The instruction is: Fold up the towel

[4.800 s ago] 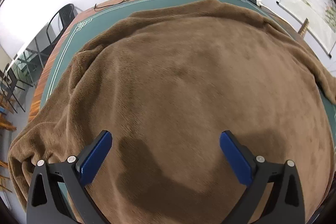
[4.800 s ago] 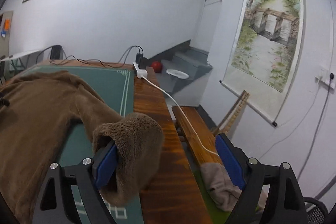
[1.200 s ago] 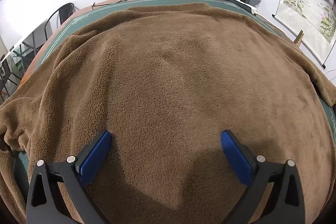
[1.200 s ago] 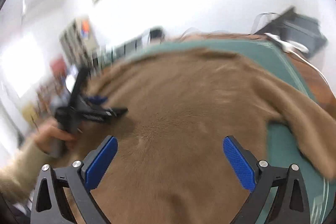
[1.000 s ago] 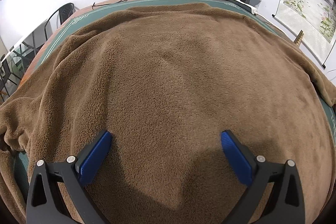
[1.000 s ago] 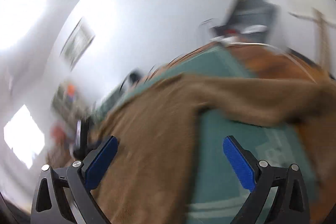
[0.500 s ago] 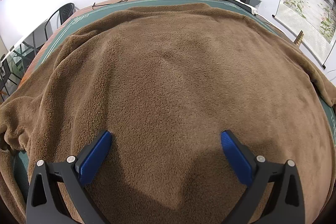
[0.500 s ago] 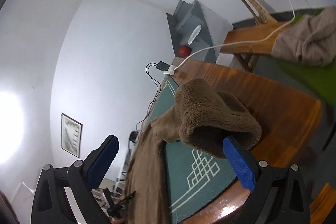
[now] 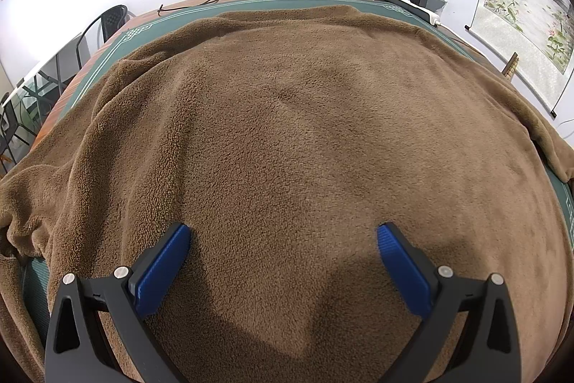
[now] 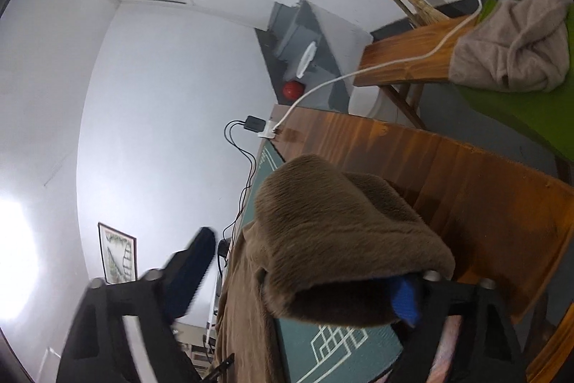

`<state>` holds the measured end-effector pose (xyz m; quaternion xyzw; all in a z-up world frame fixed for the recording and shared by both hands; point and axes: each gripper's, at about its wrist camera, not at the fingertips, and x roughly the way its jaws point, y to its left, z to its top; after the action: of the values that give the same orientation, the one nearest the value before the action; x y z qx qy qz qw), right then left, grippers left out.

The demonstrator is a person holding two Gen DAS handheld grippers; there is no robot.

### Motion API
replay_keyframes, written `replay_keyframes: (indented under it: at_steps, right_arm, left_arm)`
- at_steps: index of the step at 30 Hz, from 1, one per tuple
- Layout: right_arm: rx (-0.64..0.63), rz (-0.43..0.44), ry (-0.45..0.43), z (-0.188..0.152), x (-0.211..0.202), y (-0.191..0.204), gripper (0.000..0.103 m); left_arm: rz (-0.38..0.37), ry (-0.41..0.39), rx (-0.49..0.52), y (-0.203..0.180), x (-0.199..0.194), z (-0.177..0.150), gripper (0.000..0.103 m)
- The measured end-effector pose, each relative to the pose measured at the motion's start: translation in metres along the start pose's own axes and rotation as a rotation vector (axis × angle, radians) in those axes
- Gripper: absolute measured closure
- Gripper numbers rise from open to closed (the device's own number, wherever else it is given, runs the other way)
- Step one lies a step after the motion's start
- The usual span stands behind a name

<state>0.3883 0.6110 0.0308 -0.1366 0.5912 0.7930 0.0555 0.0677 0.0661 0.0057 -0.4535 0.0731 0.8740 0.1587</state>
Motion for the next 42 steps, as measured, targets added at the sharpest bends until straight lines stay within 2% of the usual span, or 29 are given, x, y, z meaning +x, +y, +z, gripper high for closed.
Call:
replay_keyframes:
  at_steps: [1,7,16,18,20,21,23,25,28,31,34,37,39,42]
  right_arm:
    - [0.015,0.004,0.001,0.001,0.002,-0.003,0.033]
    - [0.1,0.083,-0.022,0.008,0.001,-0.012,0.033]
    - [0.159,0.06,-0.078,0.018,-0.001,-0.017,0.033]
    - [0.142,0.024,-0.086,0.018,-0.002,-0.017,0.039]
    - [0.106,-0.007,-0.093,0.019,-0.002,-0.015,0.06]
    - [0.084,-0.023,-0.099,0.02,-0.003,-0.013,0.064]
    - [0.005,-0.075,-0.132,0.022,-0.007,-0.003,0.073]
    - [-0.106,-0.135,-0.19,0.022,-0.015,0.014,0.074]
    - [-0.23,-0.176,-0.257,0.022,-0.021,0.041,0.077]
    - [-0.365,-0.172,-0.306,0.018,-0.02,0.079,0.077]
    - [-0.529,-0.121,-0.309,0.003,-0.006,0.128,0.077]
    - [-0.747,-0.042,-0.233,-0.033,0.022,0.182,0.077]
    - [-0.925,0.01,-0.153,-0.072,0.046,0.216,0.077]
    - [-1.189,0.08,0.025,-0.146,0.08,0.249,0.077]
  left_arm:
    - [0.0,0.0,0.0,0.0,0.0,0.0,0.0]
    - [0.0,0.0,0.001,0.001,0.0,0.0,0.0]
    - [-0.001,-0.001,0.001,0.0,0.0,0.0,0.0]
    - [-0.001,-0.001,0.0,0.0,0.0,0.0,0.0]
    - [-0.001,-0.002,0.001,0.0,0.0,-0.001,0.0]
    - [-0.001,-0.002,0.001,0.0,0.0,-0.001,0.0]
    - [-0.001,-0.002,0.001,0.0,0.0,-0.001,0.0]
    - [-0.001,-0.002,0.001,0.0,0.0,-0.001,0.0]
    - [-0.001,-0.002,0.002,0.001,0.0,-0.001,0.0]
    - [-0.001,-0.002,0.002,0.001,-0.001,-0.001,0.0]
    - [-0.002,-0.003,0.002,0.001,-0.001,-0.001,0.0]
    - [-0.002,-0.003,0.001,0.001,-0.001,-0.001,0.0]
    - [-0.002,-0.003,0.002,0.001,0.0,-0.001,0.0]
    - [-0.002,-0.003,0.002,0.001,0.0,-0.001,0.0]
